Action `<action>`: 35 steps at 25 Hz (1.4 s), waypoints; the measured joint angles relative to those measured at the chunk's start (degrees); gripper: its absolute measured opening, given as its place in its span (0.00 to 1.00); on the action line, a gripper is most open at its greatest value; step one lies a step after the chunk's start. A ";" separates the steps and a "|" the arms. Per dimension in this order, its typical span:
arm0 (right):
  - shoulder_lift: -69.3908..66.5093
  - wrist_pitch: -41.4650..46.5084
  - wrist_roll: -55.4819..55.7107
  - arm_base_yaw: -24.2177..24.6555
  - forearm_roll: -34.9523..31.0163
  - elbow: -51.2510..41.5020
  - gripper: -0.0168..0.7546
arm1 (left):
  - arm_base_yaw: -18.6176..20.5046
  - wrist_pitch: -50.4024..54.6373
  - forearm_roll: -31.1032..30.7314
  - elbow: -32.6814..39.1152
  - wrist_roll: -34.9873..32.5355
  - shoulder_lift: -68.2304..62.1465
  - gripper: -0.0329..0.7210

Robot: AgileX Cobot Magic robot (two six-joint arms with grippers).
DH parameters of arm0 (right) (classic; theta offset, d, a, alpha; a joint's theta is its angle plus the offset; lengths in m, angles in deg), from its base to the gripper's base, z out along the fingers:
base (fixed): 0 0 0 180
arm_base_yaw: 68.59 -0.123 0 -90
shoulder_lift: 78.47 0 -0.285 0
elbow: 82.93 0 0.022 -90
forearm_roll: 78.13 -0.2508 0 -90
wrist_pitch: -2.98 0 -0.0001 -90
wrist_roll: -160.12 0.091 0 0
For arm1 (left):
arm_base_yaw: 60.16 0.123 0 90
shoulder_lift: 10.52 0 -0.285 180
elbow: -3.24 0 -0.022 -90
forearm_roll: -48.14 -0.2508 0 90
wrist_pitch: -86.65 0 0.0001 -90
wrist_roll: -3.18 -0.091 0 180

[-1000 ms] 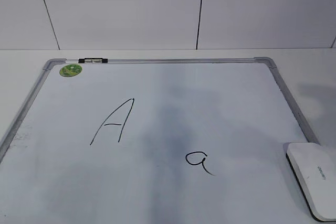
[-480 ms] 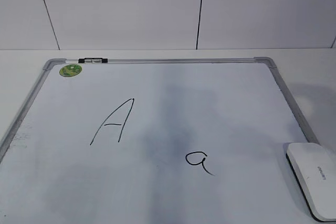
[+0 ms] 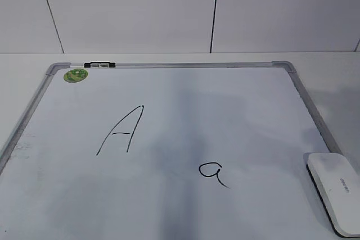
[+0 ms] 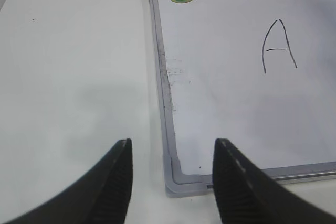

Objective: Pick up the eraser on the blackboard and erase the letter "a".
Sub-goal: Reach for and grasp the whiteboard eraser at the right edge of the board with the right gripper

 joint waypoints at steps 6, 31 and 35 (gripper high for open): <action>-6.40 -1.21 -0.03 0.00 -0.13 0.00 0.72 | 0.00 0.00 0.00 0.00 0.00 0.00 0.54; -17.56 -10.94 6.37 -7.56 7.24 0.00 0.71 | 0.00 0.00 0.00 0.00 0.00 0.00 0.54; -19.83 -12.09 11.09 -9.99 10.59 0.00 0.71 | 0.00 0.00 0.00 0.00 0.00 0.00 0.54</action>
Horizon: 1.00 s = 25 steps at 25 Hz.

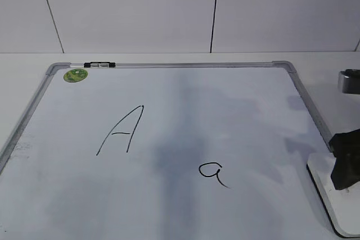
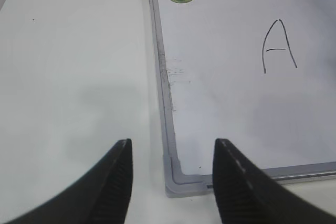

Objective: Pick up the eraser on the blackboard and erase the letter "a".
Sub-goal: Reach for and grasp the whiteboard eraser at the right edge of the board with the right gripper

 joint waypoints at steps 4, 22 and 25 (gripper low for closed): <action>-1.27 -0.38 1.03 -0.28 -0.33 0.00 0.71 | 0.00 0.00 0.00 0.00 0.00 0.00 0.54; -1.27 -1.35 2.29 -0.28 0.85 0.00 0.81 | 0.00 0.00 0.00 0.00 0.00 0.00 0.54; -1.27 -1.72 2.40 -0.28 1.34 0.00 0.86 | 0.00 0.00 0.00 0.00 0.00 0.00 0.54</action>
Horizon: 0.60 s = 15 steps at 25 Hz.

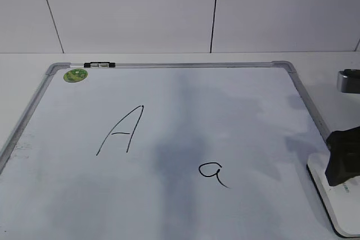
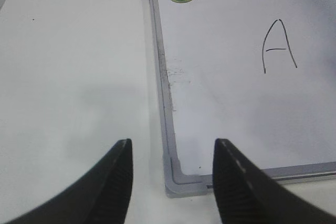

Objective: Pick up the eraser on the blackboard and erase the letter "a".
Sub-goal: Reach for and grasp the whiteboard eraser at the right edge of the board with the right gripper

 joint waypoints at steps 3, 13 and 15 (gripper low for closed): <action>0.00 -0.53 0.00 0.00 0.03 0.00 0.87 | 0.00 0.00 0.00 0.00 0.00 0.00 0.54; -2.59 -1.11 0.09 0.00 -0.09 0.00 0.87 | 0.00 0.00 0.00 0.00 0.00 0.00 0.54; -3.51 -1.23 0.09 0.00 -0.18 0.00 0.87 | 0.00 0.00 0.00 0.00 0.00 0.00 0.54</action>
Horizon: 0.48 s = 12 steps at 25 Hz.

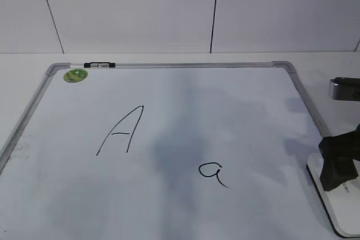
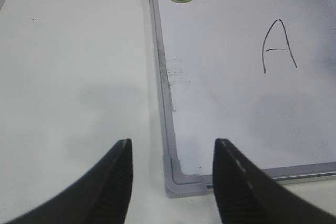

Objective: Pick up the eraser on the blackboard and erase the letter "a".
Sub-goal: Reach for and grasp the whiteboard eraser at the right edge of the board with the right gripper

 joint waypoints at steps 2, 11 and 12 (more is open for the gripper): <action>-0.67 -0.23 0.00 0.00 0.00 0.00 0.87 | 0.00 0.00 0.00 0.00 0.00 0.00 0.54; -3.33 -3.00 0.00 0.00 0.34 0.00 0.85 | 0.00 0.00 0.00 0.00 0.00 0.00 0.54; -3.69 -3.09 0.00 0.00 0.78 0.00 0.85 | 0.00 0.00 0.00 0.00 0.00 0.00 0.54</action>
